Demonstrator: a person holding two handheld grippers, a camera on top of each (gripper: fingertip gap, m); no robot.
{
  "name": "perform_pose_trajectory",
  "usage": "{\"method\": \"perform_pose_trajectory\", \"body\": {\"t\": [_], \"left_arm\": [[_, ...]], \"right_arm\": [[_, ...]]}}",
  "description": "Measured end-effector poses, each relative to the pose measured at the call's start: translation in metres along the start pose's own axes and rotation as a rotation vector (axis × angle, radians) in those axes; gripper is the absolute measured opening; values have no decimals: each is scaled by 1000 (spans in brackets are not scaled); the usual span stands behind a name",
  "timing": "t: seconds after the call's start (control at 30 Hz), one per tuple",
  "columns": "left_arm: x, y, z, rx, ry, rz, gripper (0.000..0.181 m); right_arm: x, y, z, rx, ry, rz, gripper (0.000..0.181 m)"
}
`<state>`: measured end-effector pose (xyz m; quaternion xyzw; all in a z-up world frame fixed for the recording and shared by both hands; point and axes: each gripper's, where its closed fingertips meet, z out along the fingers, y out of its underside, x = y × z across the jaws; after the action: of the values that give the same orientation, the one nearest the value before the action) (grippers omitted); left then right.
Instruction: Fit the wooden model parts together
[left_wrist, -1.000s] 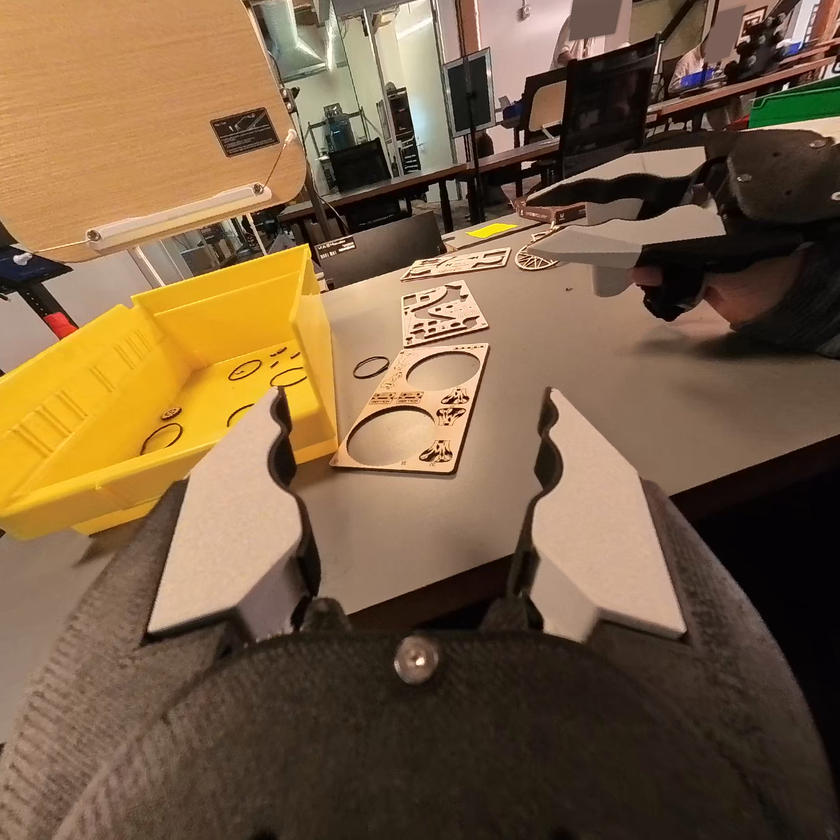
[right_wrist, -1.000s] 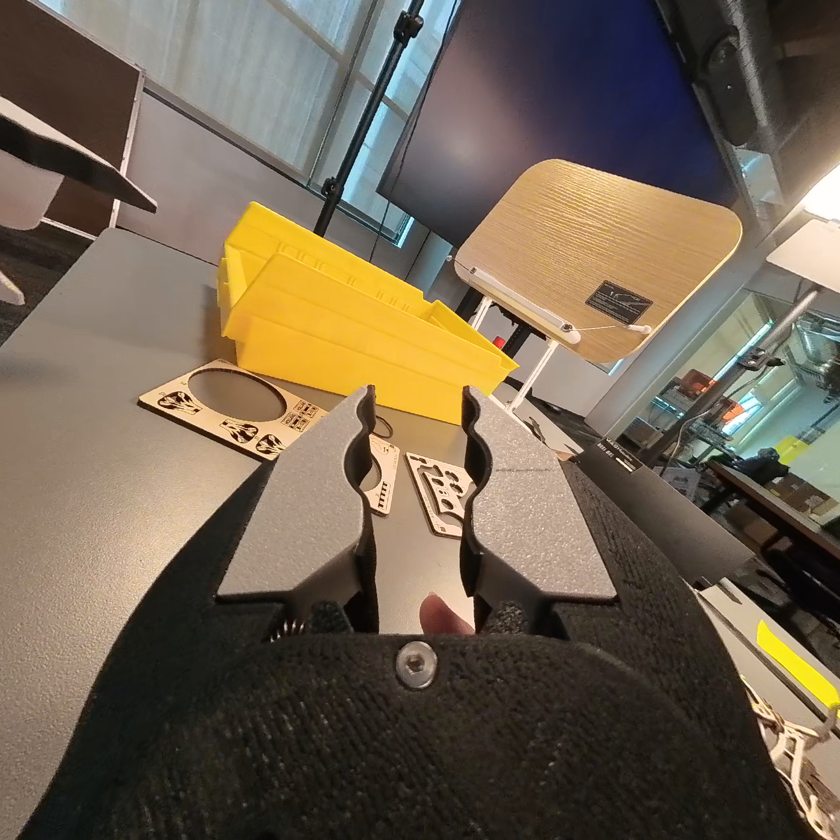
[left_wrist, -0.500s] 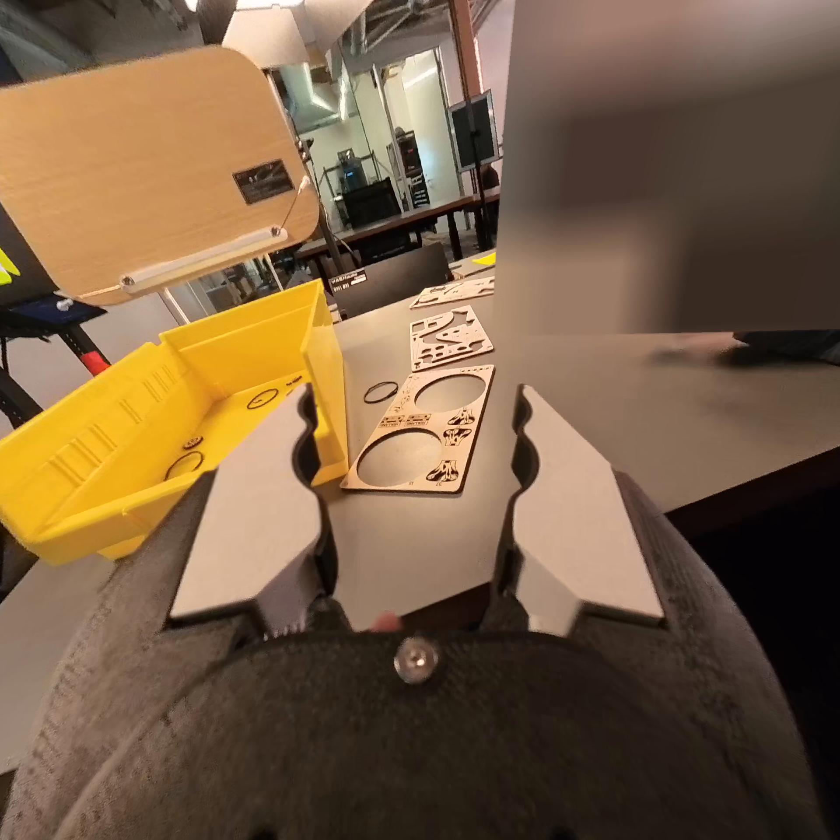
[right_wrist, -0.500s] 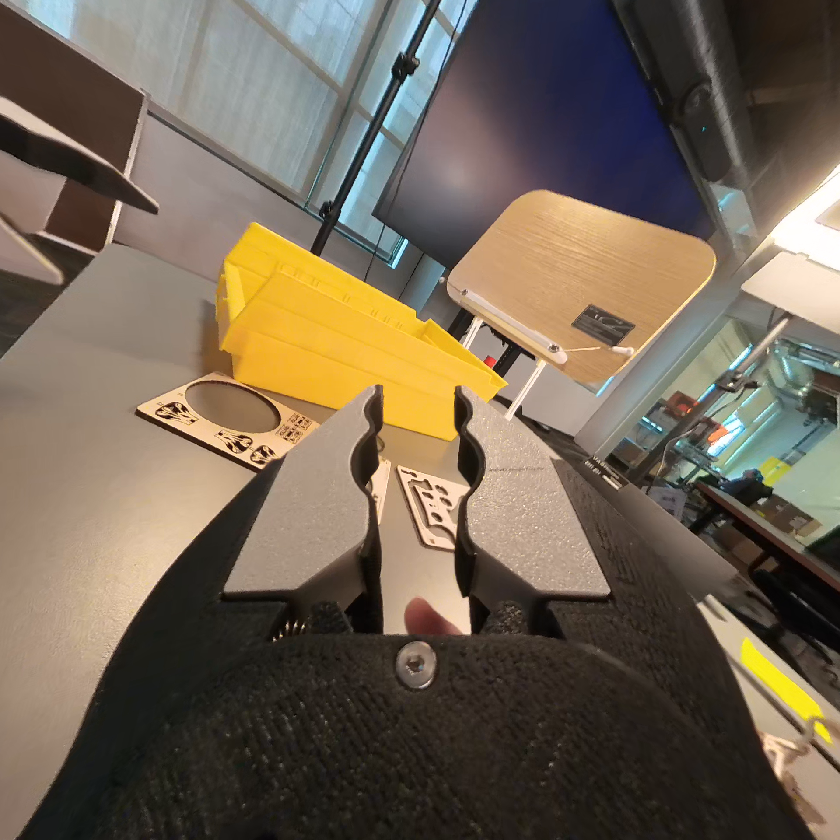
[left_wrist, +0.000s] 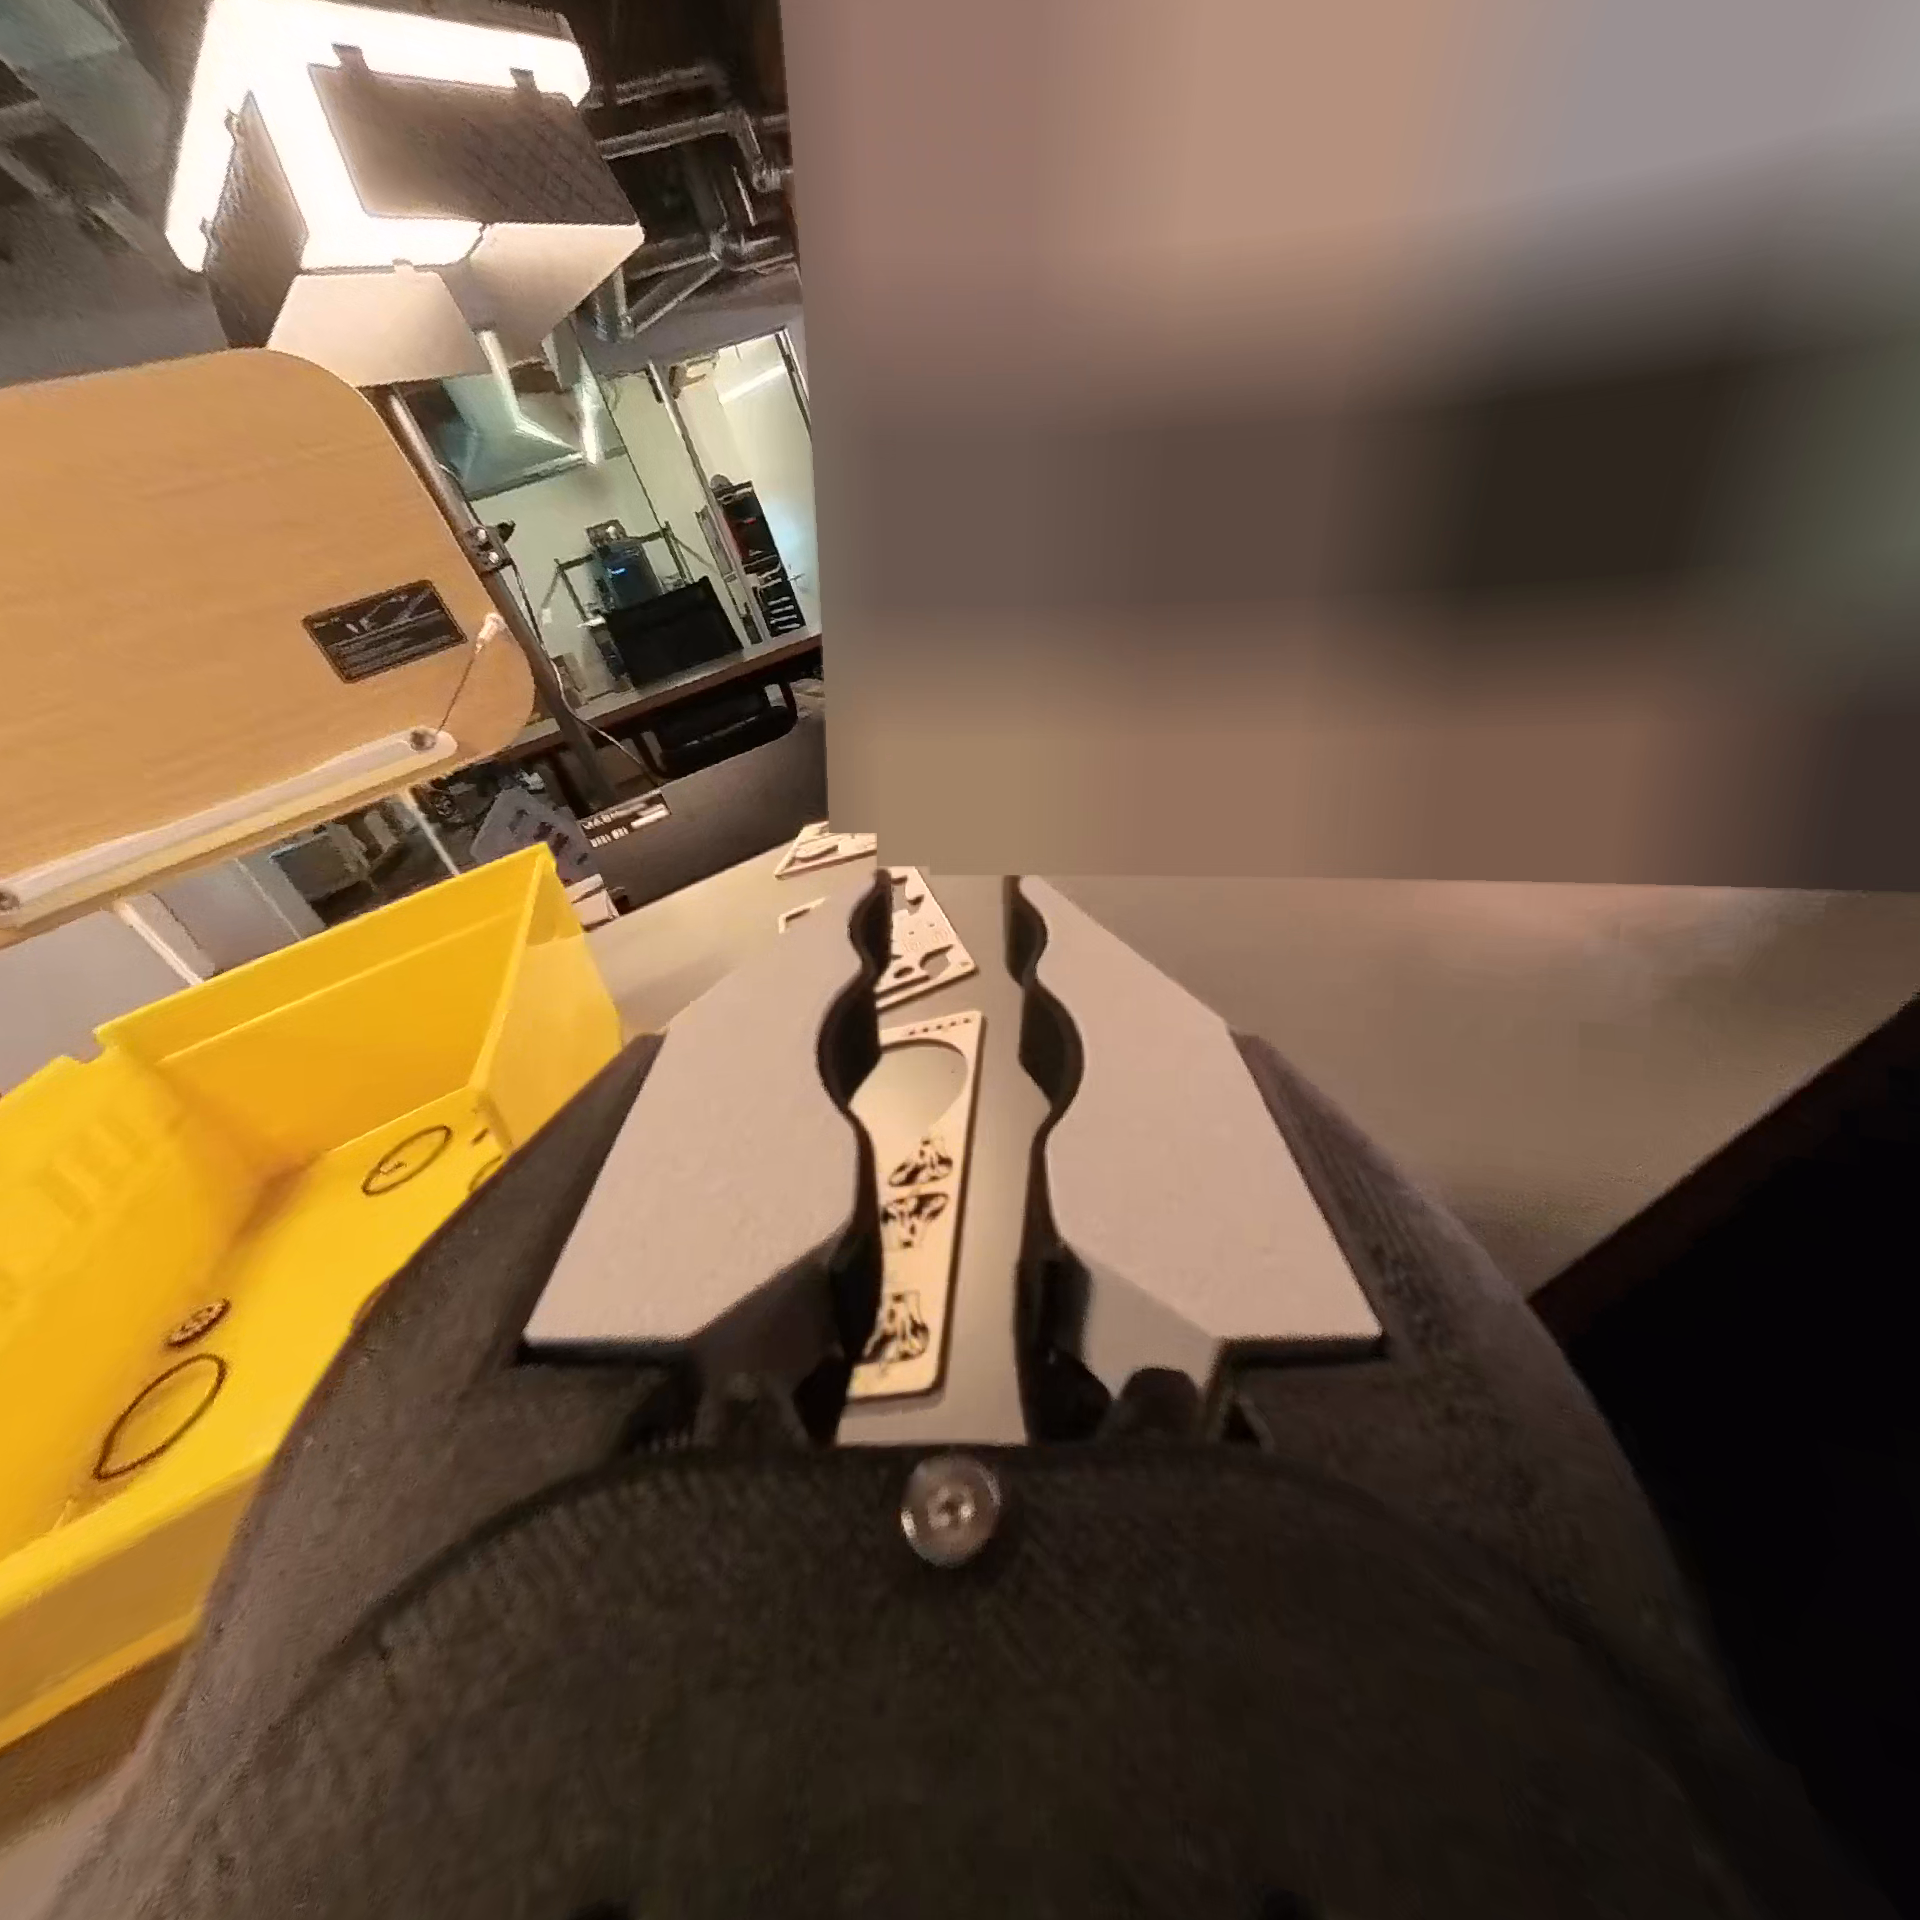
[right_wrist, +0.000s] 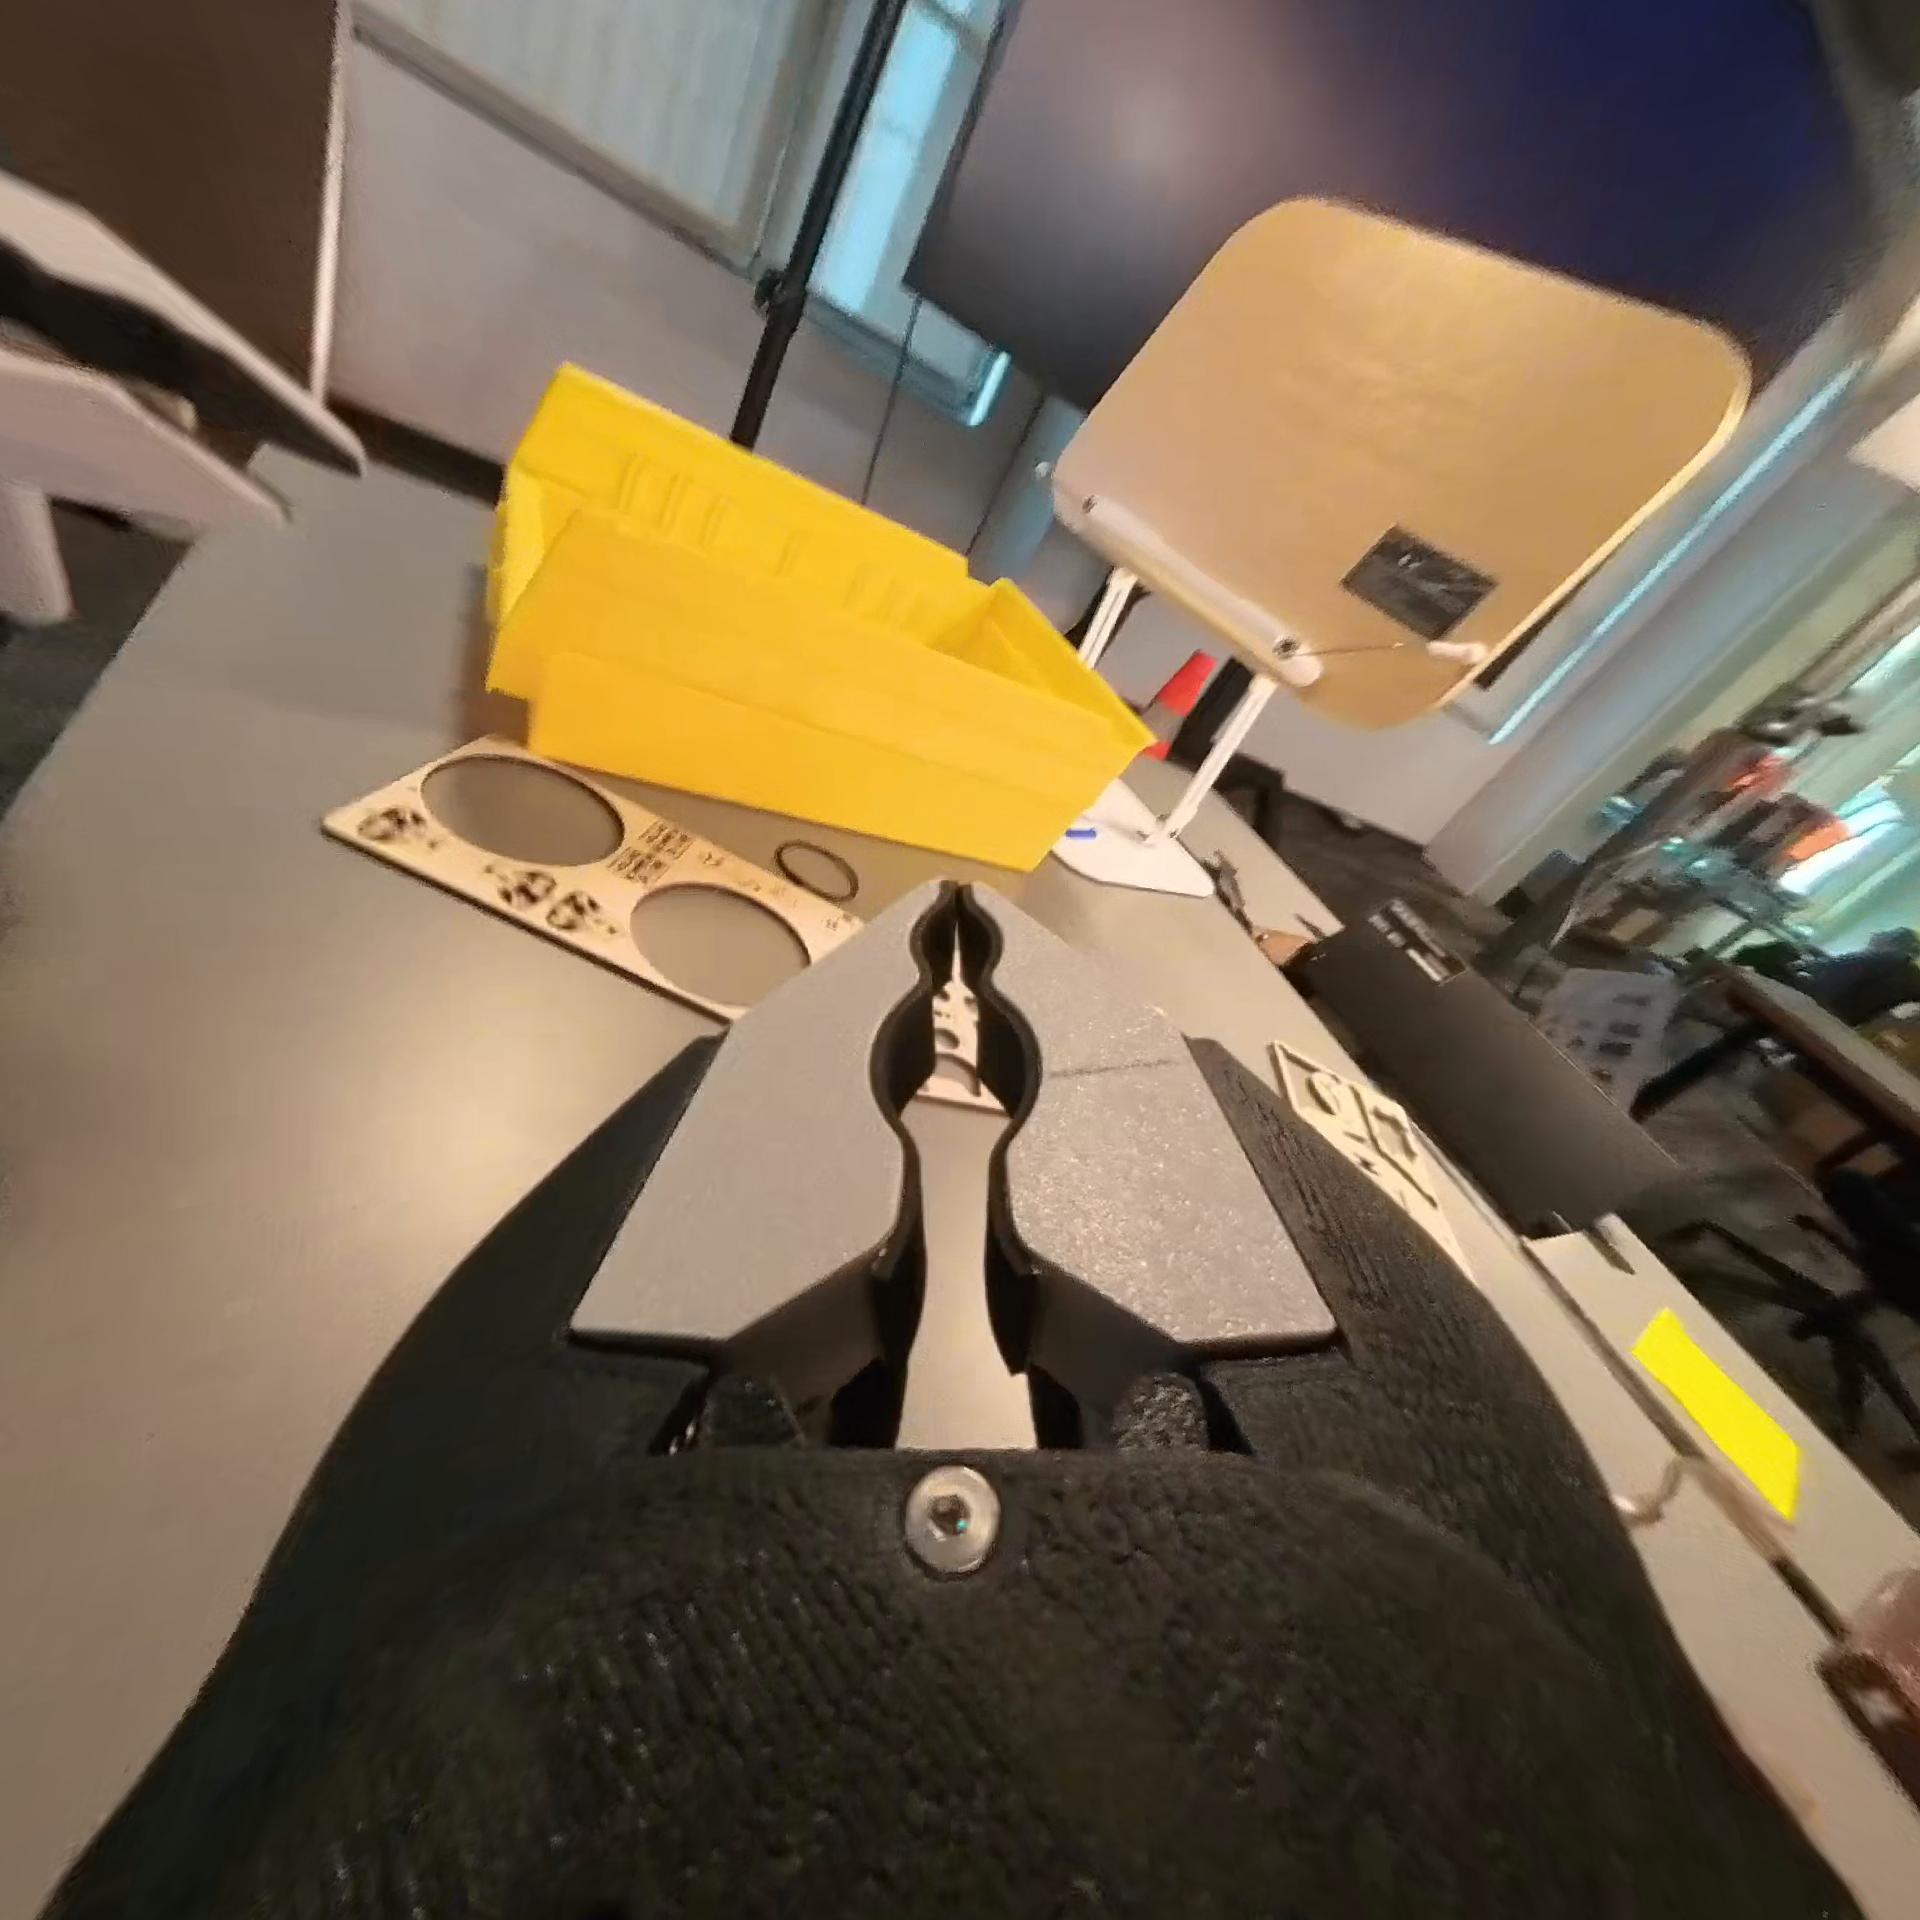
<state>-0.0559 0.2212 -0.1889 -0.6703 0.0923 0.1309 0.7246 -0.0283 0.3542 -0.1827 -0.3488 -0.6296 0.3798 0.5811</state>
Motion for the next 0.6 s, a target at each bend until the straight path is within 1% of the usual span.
{"method": "perform_pose_trajectory", "body": {"t": [0.07, 0.13, 0.17, 0.2, 0.27, 0.3, 0.37, 0.47, 0.53, 0.6], "left_arm": [[-8, -1, 6, 15, -36, 36, 12], [-18, -3, 10, 52, -88, 48, 5], [-25, -4, 13, 77, -127, 47, 0], [-33, -3, 15, 94, -175, 47, 0], [-43, 1, 20, 102, -241, 48, 0], [-43, 2, 23, 107, -243, 46, 0], [-39, 1, 27, 133, -223, 33, 0], [-34, 0, 30, 160, -205, 18, 0], [-32, 1, 32, 168, -194, 5, 0], [-31, 1, 32, 171, -182, -7, 0]], "right_arm": [[6, 5, 8, -76, -70, -63, 0], [16, 17, 23, -175, -141, -161, 0], [23, 26, 33, -232, -173, -202, 0], [28, 37, 44, -288, -221, -238, 3], [31, 69, 62, -431, -365, -267, 4], [34, 87, 70, -506, -414, -259, 5], [46, 114, 89, -608, -455, -245, 5], [60, 139, 113, -702, -500, -214, 1], [67, 156, 122, -795, -531, -191, 0], [75, 174, 125, -899, -551, -167, 0]]}}
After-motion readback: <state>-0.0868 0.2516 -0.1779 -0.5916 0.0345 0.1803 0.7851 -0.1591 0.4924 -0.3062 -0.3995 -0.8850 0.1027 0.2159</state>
